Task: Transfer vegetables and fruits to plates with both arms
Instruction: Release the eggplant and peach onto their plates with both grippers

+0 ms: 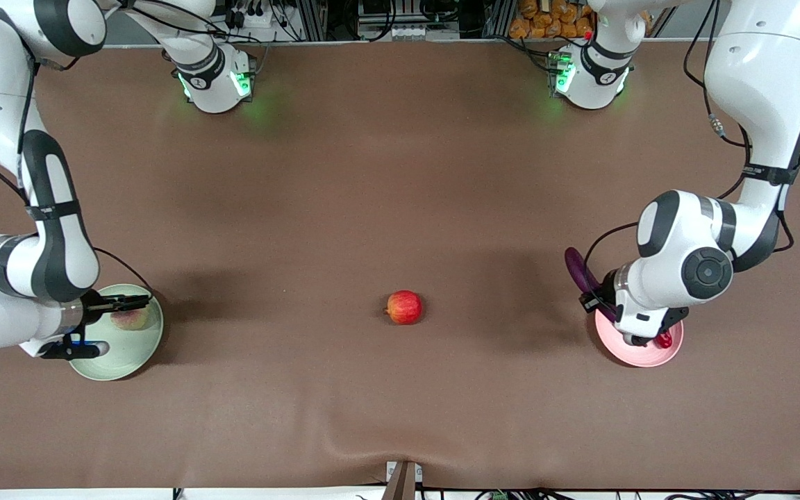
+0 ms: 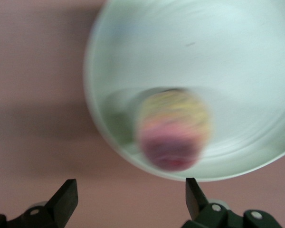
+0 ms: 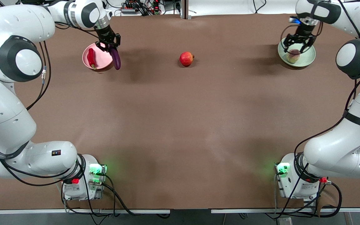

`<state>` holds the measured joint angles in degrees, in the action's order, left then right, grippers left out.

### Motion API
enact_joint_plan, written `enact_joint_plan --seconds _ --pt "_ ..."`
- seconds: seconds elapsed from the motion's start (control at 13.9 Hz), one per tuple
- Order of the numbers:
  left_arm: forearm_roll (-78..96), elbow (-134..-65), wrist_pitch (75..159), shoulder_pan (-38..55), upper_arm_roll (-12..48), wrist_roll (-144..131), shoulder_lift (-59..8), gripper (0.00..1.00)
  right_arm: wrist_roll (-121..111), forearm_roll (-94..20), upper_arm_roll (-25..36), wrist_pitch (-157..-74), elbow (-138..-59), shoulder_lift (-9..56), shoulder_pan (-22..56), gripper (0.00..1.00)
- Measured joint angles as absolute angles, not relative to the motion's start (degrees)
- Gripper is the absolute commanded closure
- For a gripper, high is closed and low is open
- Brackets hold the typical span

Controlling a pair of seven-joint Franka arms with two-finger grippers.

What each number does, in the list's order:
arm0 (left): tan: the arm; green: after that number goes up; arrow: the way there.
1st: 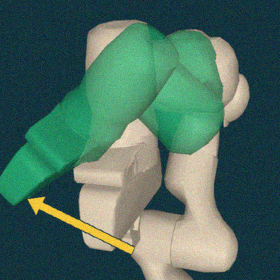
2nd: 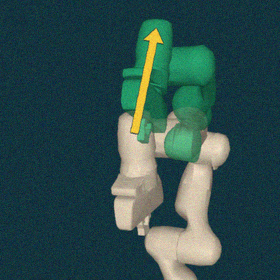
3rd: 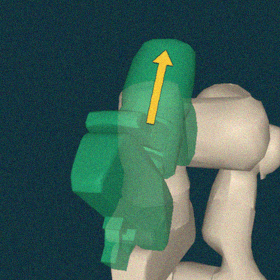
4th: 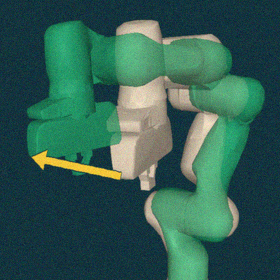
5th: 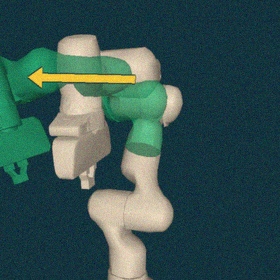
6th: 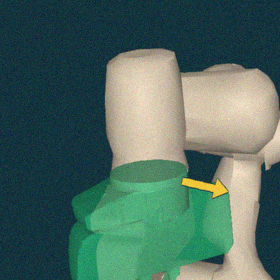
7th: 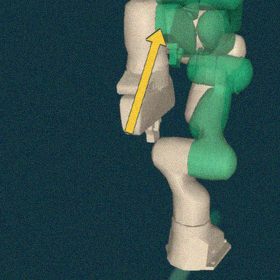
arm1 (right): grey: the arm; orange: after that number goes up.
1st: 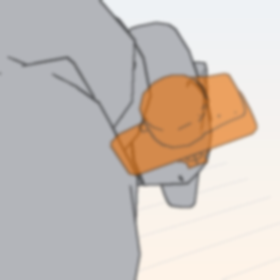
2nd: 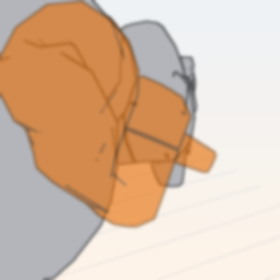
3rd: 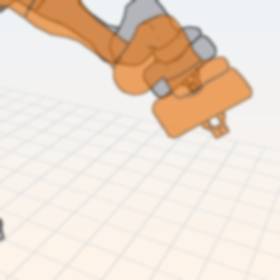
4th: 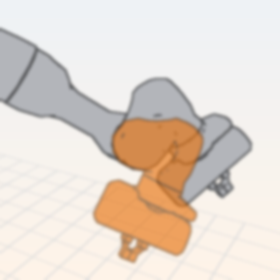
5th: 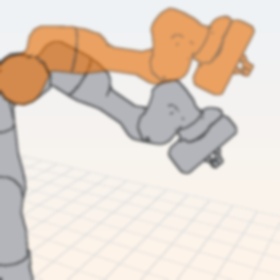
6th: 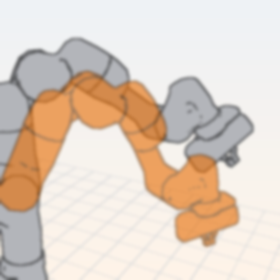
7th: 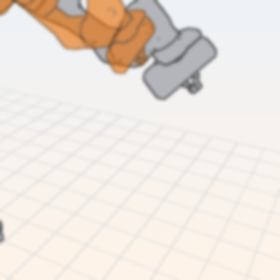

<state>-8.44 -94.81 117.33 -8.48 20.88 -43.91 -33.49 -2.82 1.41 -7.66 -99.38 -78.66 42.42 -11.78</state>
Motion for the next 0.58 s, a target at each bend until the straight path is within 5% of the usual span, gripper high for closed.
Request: enact_joint_plan --seconds 0.29,0.58 --pt "-6.2 -94.0 117.4 -11.2 20.9 -39.0 -35.1 1.0 12.6 -9.5 -9.6 -94.8 -77.2 40.2 -7.2 0.0" --pt "-4.0 -94.0 117.2 -13.4 20.9 -32.5 -37.3 1.0 37.1 -14.7 -11.6 -98.7 -77.2 39.3 2.8 0.0"
